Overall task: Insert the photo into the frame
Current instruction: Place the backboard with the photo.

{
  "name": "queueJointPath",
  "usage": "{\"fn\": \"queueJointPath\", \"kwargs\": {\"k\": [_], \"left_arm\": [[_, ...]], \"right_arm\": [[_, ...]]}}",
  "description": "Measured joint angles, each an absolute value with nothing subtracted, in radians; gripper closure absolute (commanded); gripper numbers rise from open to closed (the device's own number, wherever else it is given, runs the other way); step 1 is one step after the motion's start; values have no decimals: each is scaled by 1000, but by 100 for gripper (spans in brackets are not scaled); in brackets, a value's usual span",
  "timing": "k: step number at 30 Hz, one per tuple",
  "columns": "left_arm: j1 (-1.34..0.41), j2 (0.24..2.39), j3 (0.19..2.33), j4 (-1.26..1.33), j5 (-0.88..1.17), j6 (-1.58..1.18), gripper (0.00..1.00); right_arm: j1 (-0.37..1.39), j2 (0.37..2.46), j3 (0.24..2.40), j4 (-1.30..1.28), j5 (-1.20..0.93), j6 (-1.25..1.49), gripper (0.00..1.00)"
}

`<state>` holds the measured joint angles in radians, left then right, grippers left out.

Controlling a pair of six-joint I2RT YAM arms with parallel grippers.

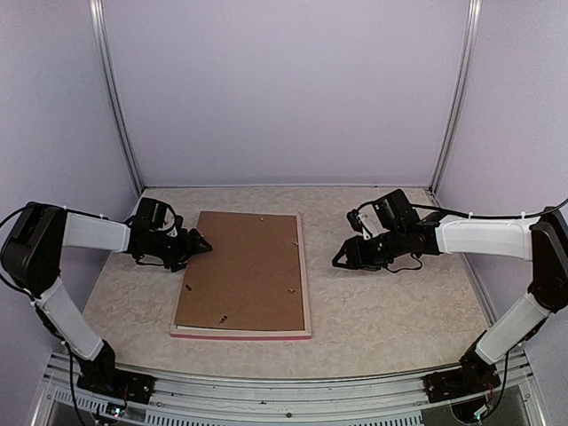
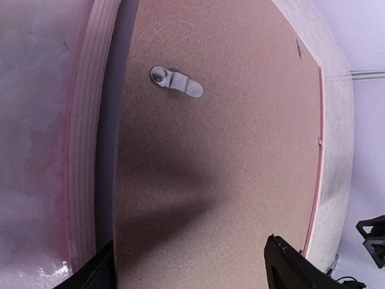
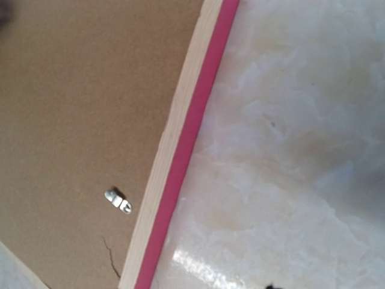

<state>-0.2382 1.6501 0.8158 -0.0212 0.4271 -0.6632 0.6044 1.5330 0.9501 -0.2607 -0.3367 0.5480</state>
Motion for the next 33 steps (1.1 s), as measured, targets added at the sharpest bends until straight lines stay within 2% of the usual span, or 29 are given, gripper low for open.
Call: {"fn": "queueJointPath", "kwargs": {"k": [26, 29, 33], "left_arm": [[-327, 1561, 880, -210, 71, -558, 15], [-327, 1561, 892, -210, 49, -551, 14], [-327, 1583, 893, -206, 35, -545, 11]], "right_arm": [[604, 1549, 929, -240, -329, 546, 48], [604, 1581, 942, -233, -313, 542, 44], [605, 1670, 989, -218, -291, 543, 30]]}}
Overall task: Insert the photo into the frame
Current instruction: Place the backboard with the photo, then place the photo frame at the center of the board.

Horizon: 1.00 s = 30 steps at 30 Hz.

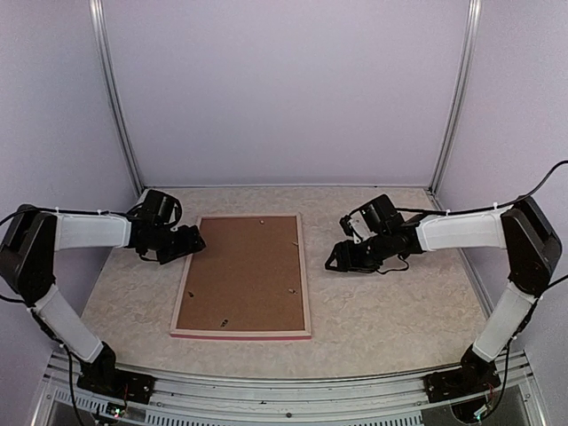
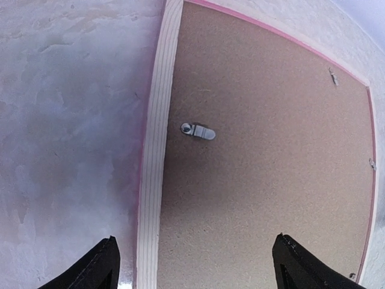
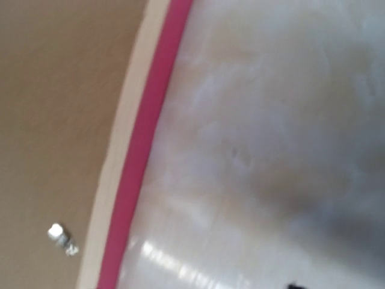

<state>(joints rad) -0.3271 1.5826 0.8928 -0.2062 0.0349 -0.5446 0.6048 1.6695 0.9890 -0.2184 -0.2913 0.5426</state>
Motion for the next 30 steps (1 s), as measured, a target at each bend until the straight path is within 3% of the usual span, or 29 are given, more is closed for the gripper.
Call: {"fn": "queueJointPath", "kwargs": {"k": [16, 24, 30], "left_arm": [[-329, 1685, 869, -97, 125, -537, 13], [-409, 1686, 834, -36, 135, -550, 14], [-511, 1687, 825, -11, 106, -588, 14]], "right_arm": [[683, 1987, 1218, -136, -279, 548, 31], [682, 1985, 1198, -95, -282, 572, 33], [682, 1856, 1031, -77, -231, 596, 34]]}}
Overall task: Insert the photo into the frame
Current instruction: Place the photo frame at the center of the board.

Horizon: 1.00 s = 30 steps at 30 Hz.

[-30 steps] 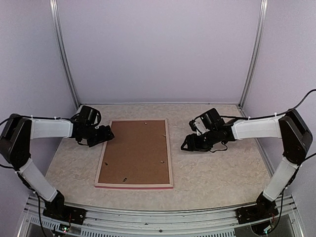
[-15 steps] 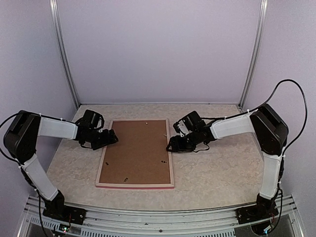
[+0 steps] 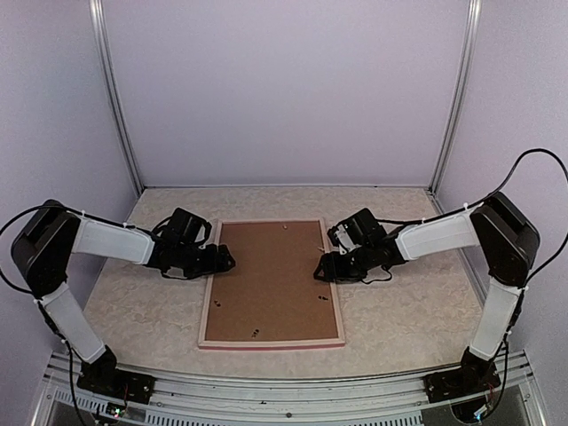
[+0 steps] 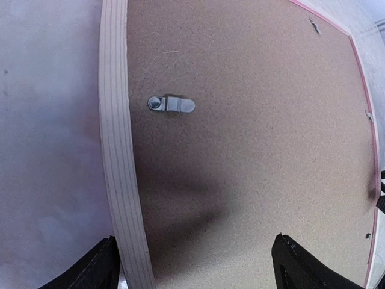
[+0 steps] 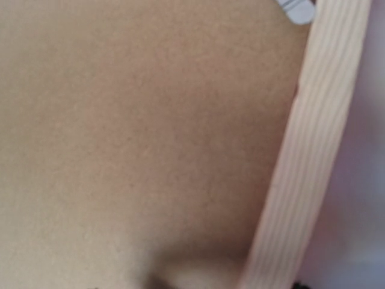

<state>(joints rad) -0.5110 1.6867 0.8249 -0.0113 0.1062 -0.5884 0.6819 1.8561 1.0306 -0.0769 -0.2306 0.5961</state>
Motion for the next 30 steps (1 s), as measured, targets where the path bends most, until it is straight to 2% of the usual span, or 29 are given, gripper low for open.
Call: {"fn": "queueJointPath", "kwargs": {"k": [4, 8, 16, 21, 30], "left_arm": [[-585, 1692, 825, 1, 102, -610, 13], [-616, 1703, 828, 13, 123, -624, 12], [-630, 1692, 870, -33, 93, -607, 7], [-630, 1636, 889, -54, 30, -579, 4], [-630, 1615, 903, -64, -13, -568, 3]], "right_arm": [[685, 1755, 930, -119, -193, 612, 31], [691, 1703, 921, -201, -134, 593, 29], [684, 1692, 1097, -341, 78, 415, 27], [678, 1753, 1213, -363, 128, 306, 28], [670, 1929, 1349, -394, 109, 209, 29]]}}
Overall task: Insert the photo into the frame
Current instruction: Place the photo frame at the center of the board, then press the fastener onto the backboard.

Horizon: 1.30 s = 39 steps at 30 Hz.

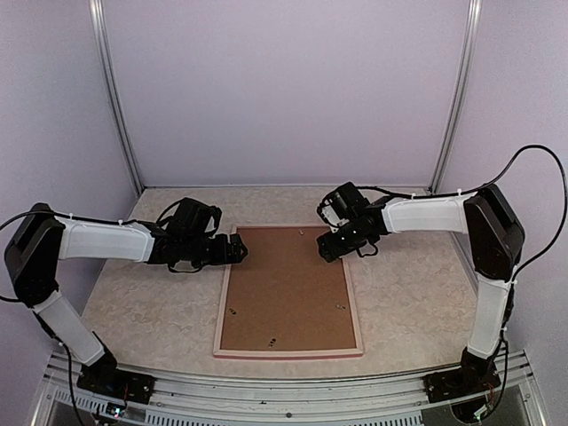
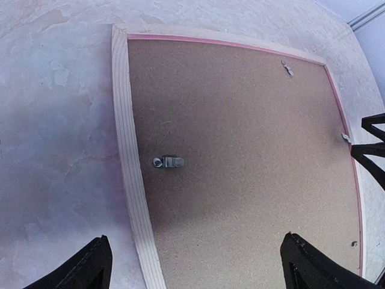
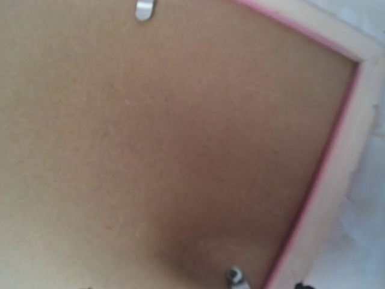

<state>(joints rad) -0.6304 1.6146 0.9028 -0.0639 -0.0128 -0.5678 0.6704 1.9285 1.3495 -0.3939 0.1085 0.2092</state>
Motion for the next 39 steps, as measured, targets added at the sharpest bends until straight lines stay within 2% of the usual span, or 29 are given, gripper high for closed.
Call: {"fn": "queueJointPath", "kwargs": {"k": [25, 39], "left_arm": [[-630, 1609, 903, -80, -19, -567, 2], [-630, 1609, 914, -165, -100, -514, 2]], "right_arm": [[645, 2013, 1377, -405, 20, 175, 31], [645, 2018, 1365, -384, -6, 179, 32]]}}
